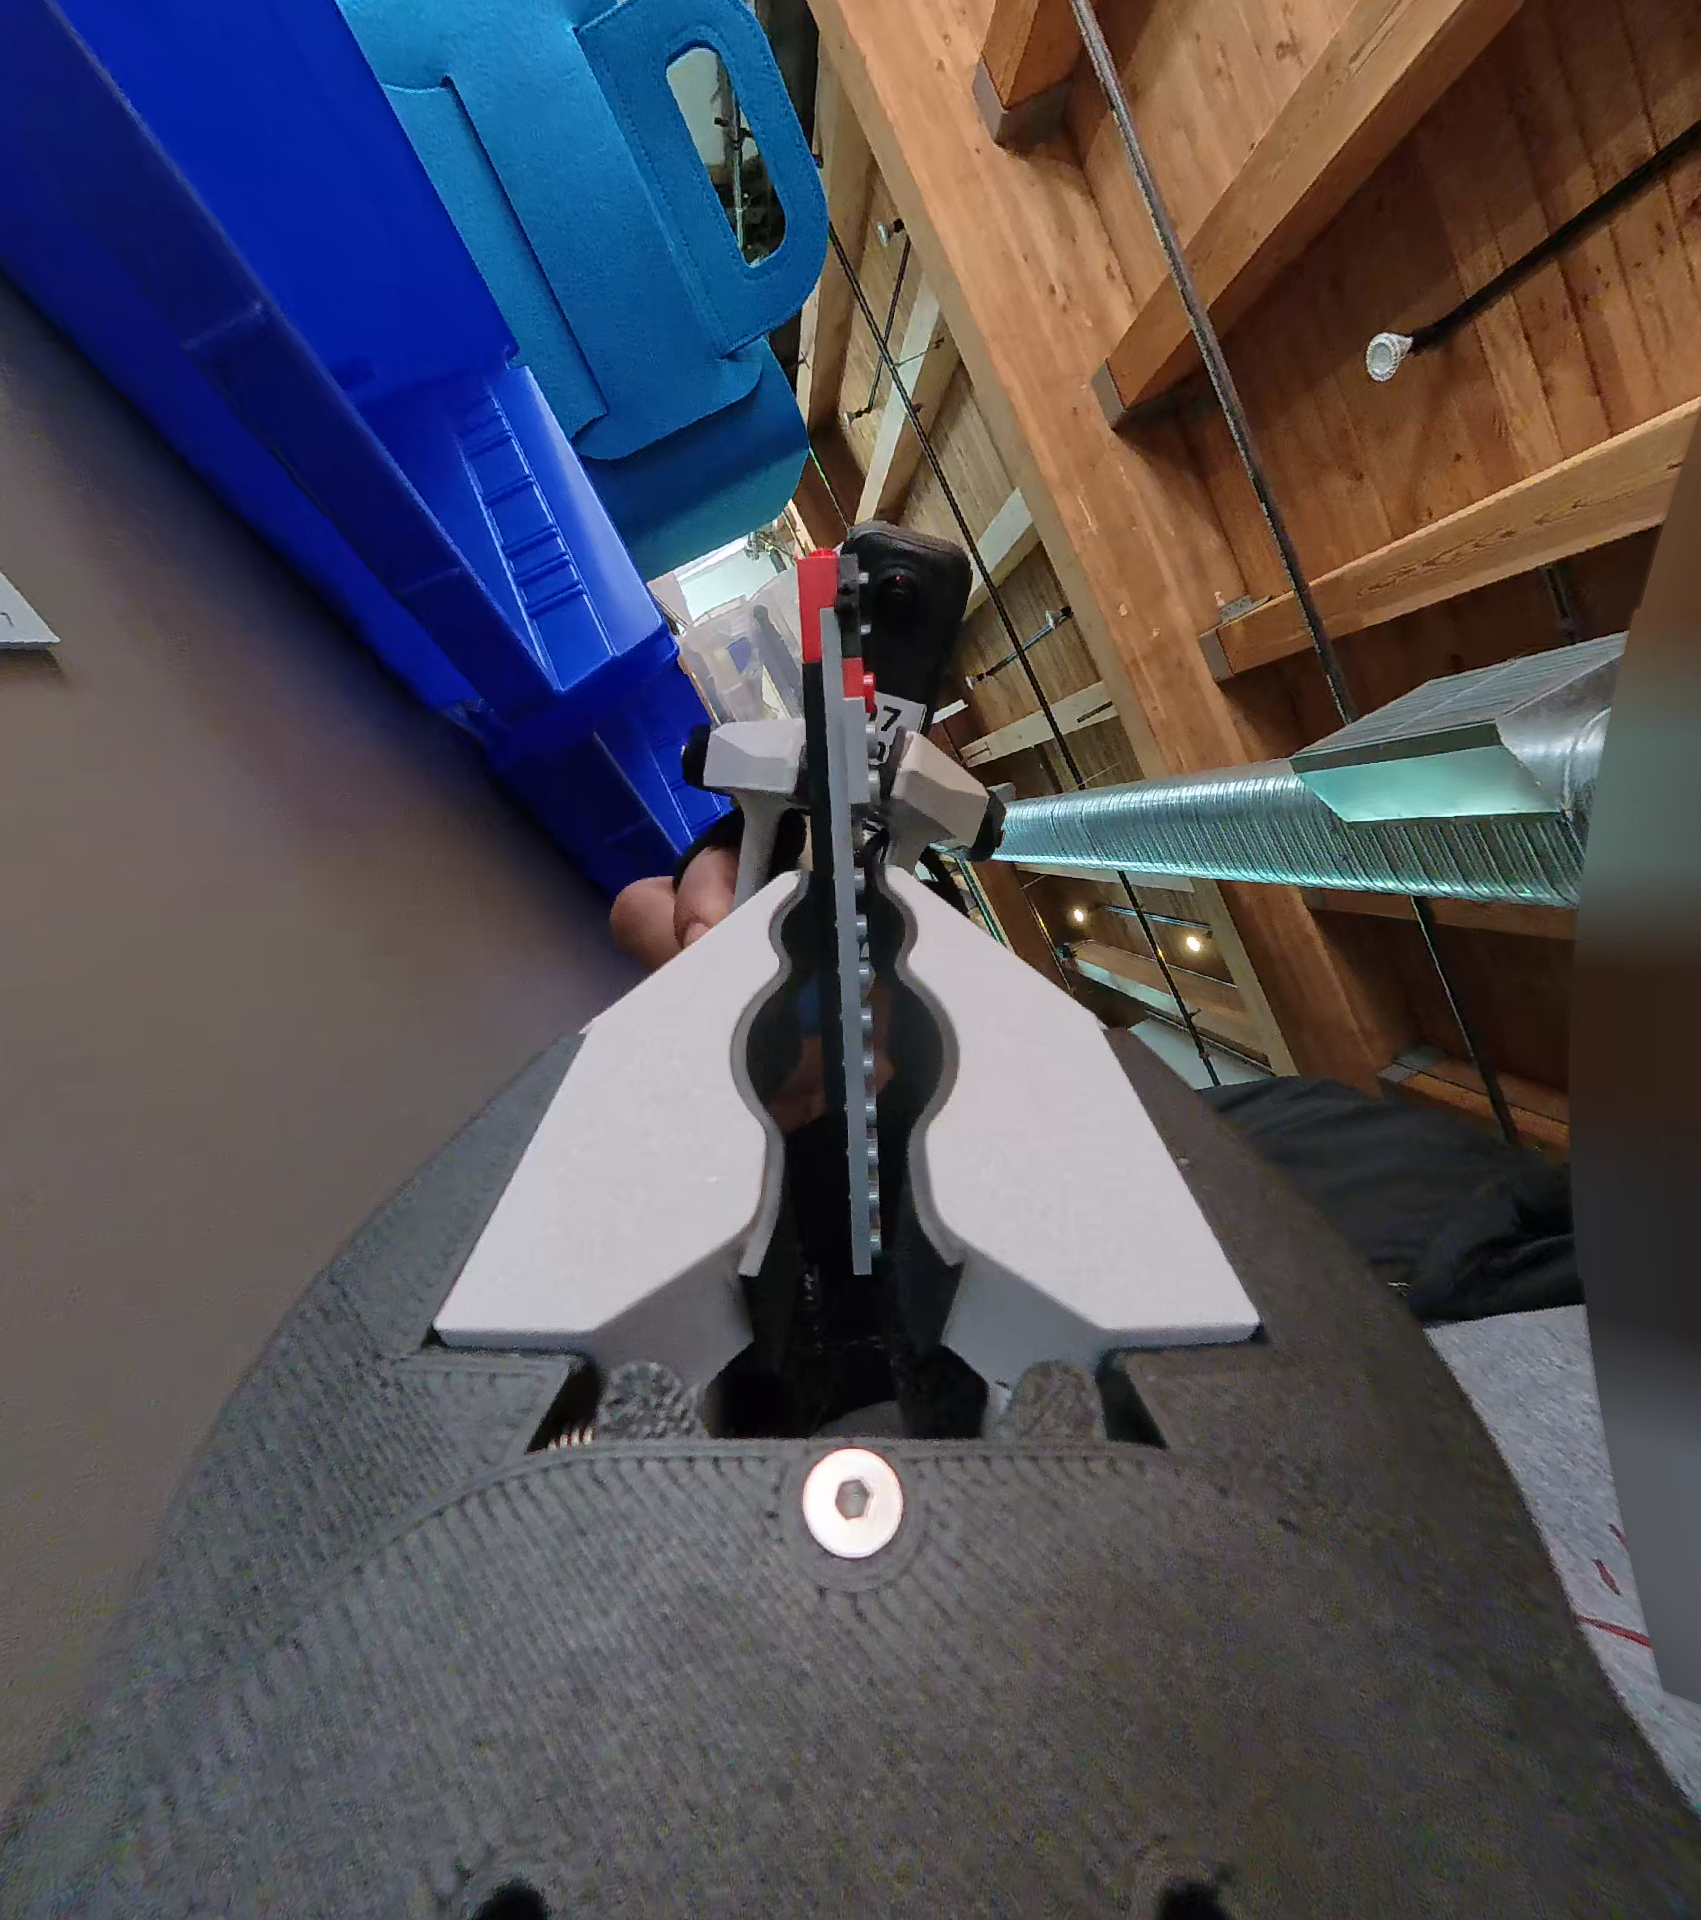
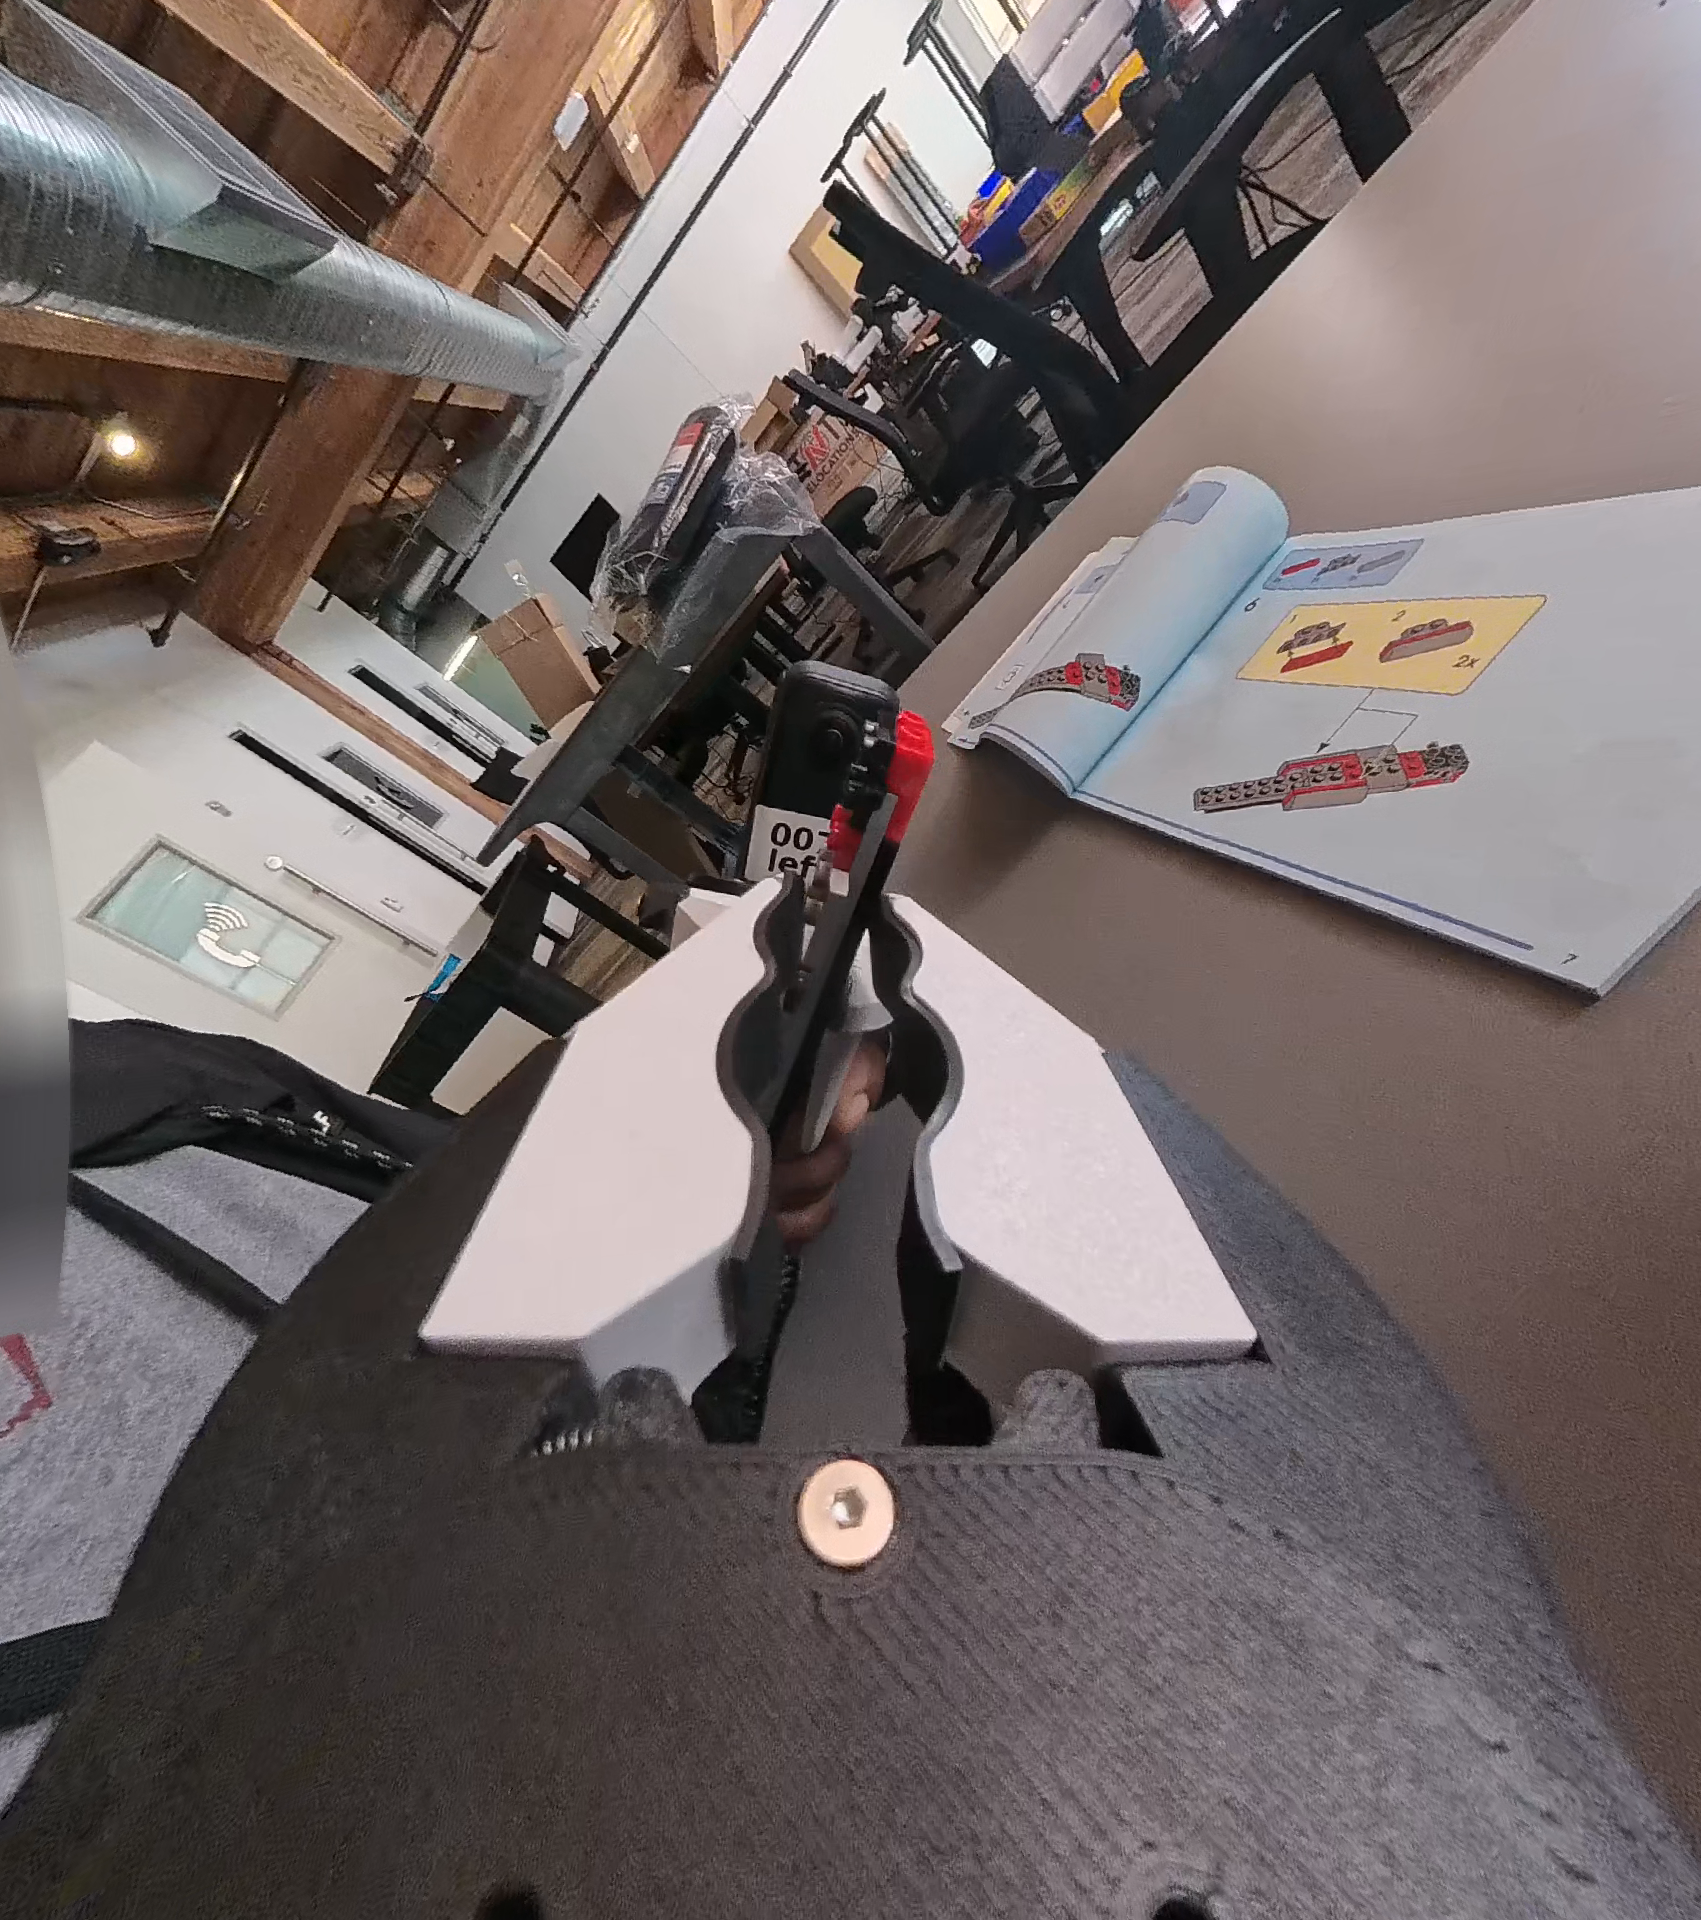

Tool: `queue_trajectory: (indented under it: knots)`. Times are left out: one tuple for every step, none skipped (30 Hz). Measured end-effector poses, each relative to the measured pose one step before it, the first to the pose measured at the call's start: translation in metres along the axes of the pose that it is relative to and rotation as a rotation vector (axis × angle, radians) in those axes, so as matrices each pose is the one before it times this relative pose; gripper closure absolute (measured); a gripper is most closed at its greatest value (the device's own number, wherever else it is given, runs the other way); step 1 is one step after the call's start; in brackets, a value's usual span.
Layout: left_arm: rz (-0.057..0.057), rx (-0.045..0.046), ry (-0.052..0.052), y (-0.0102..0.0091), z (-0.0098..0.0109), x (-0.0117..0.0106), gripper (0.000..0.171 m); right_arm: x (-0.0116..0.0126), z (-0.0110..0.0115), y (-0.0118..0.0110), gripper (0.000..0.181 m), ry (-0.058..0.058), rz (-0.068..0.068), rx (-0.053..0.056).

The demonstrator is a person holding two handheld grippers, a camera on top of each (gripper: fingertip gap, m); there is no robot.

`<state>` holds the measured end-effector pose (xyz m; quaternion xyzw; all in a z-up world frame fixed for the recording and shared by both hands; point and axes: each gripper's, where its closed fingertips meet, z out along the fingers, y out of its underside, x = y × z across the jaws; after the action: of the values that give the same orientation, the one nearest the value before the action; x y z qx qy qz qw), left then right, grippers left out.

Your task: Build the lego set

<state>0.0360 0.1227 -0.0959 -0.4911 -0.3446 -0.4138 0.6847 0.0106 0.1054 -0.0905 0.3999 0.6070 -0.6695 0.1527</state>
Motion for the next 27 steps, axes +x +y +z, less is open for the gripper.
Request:
queue_trajectory:
  knots:
    - [-0.0011, 0.00044, 0.0017, -0.00011, 0.00001, 0.00018, 0.164, -0.00007, 0.00006, 0.00006, 0.167, 0.0005, 0.0049, 0.0033]
    - [-0.0012, 0.00005, 0.0014, -0.00006, -0.00002, 0.00015, 0.164, 0.00002, 0.00004, -0.00007, 0.167, -0.0009, 0.0075, 0.0039]
    - [-0.0001, -0.00031, -0.0015, -0.00006, -0.00011, -0.00022, 0.164, 0.00035, 0.00007, 0.00001, 0.167, -0.0002, 0.007, 0.0038]
    - [0.0, -0.00073, -0.0028, -0.00004, -0.00007, -0.00056, 0.164, 0.00039, 0.00009, 0.00022, 0.168, 0.0001, 0.0025, 0.0026]
    - [-0.0016, -0.00072, -0.0014, 0.00002, -0.00022, -0.00041, 0.164, 0.0004, 0.00005, 0.00036, 0.168, -0.0002, -0.0008, 0.0008]
    - [-0.0024, 0.0003, -0.0017, 0.00008, -0.00002, -0.00057, 0.164, 0.00052, 0.0001, 0.00018, 0.168, 0.0005, 0.0006, 0.0001]
    - [-0.0019, 0.00069, -0.0008, 0.0, -0.00008, -0.00046, 0.164, 0.00051, 0.0, 0.00018, 0.168, 0.0004, 0.0009, -0.0001]
    - [-0.0018, 0.00014, -0.0008, -0.00009, -0.00006, -0.00033, 0.164, 0.00035, 0.0, 0.00023, 0.167, 0.0003, -0.0005, -0.0007]
    - [-0.0006, 0.00009, -0.0005, -0.00003, -0.00004, -0.00024, 0.164, 0.00022, 0.00009, 0.00005, 0.168, -0.0003, 0.0012, 0.0001]
    - [-0.0003, 0.00009, -0.0003, -0.00007, -0.00001, -0.00016, 0.164, 0.0002, 0.00001, 0.00009, 0.168, -0.0009, 0.0017, 0.0001]
    - [0.0, -0.00098, -0.0022, 0.00014, -0.00007, -0.00032, 0.164, 0.00029, -0.00001, 0.0003, 0.167, -0.0004, -0.0007, -0.0035]
    - [-0.0003, -0.00032, -0.0054, 0.00014, 0.00002, -0.00092, 0.164, 0.00088, -0.00014, 0.00043, 0.167, 0.0017, -0.0019, -0.0051]
    - [-0.0006, 0.00173, -0.0097, -0.00026, 0.00007, -0.00154, 0.164, 0.0015, -0.00002, 0.00025, 0.167, 0.0034, 0.0007, -0.0018]
    - [-0.0014, -0.00161, -0.0149, 0.00021, -0.00017, -0.0022, 0.164, 0.00224, -0.00001, 0.00081, 0.166, 0.005, 0.006, -0.0021]
    - [-0.0002, -0.00725, -0.0236, 0.00081, -0.00036, -0.00353, 0.164, 0.00386, -0.00068, 0.00077, 0.164, 0.0132, 0.0057, -0.0041]
    - [0.0009, -0.00602, -0.029, 0.00068, -0.00059, -0.00427, 0.164, 0.00465, -0.00188, -0.00018, 0.156, 0.0185, -0.0038, 0.0003]
    - [-0.0037, -0.00805, -0.0474, 0.0008, -0.00095, -0.00689, 0.164, 0.00496, -0.0029, -0.00061, 0.151, 0.0226, -0.0124, -0.0016]
    - [0.0025, -0.01201, -0.0571, 0.00117, -0.00102, -0.00824, 0.164, 0.00535, -0.00347, -0.00055, 0.147, 0.0283, -0.0197, -0.0036]
    - [0.0104, -0.0143, -0.0559, 0.00118, -0.00071, -0.0076, 0.165, 0.00513, -0.0038, -0.00064, 0.145, 0.0295, -0.0248, -0.0035]
    - [0.0203, -0.02004, -0.0524, 0.00168, 0.00004, -0.00662, 0.165, 0.00505, -0.00353, -0.00041, 0.145, 0.0308, -0.0274, -0.005]
    - [0.0277, -0.026, -0.0485, 0.0022, 0.00087, -0.00594, 0.165, 0.00538, -0.00316, 0.00021, 0.144, 0.0322, -0.029, -0.0092]
    - [0.022, -0.02786, -0.0291, 0.0028, 0.00184, -0.00332, 0.165, 0.00538, -0.0026, 0.0007, 0.144, 0.0322, -0.0292, -0.0127]
    - [0.0066, -0.02782, -0.0102, 0.00344, 0.00257, -0.00127, 0.164, 0.00538, -0.0021, 0.00071, 0.144, 0.0314, -0.0272, -0.0131]
    - [-0.0029, -0.02961, -0.0025, 0.0042, 0.00311, -0.00063, 0.164, 0.00464, -0.00184, 0.00058, 0.144, 0.0264, -0.0229, -0.0128]
    - [-0.0017, -0.03153, -0.0028, 0.00453, 0.00274, -0.00056, 0.163, 0.00372, -0.00146, 0.00034, 0.144, 0.0194, -0.0177, -0.013]
    - [-0.0027, -0.02928, -0.0032, 0.004, 0.00232, -0.00067, 0.163, 0.00268, -0.00129, 0.00003, 0.144, 0.0125, -0.0161, -0.0106]
    - [-0.0048, -0.03039, -0.0112, 0.00361, 0.00178, -0.00214, 0.163, 0.00249, -0.00105, 0.00001, 0.144, 0.0098, -0.0168, -0.0098]
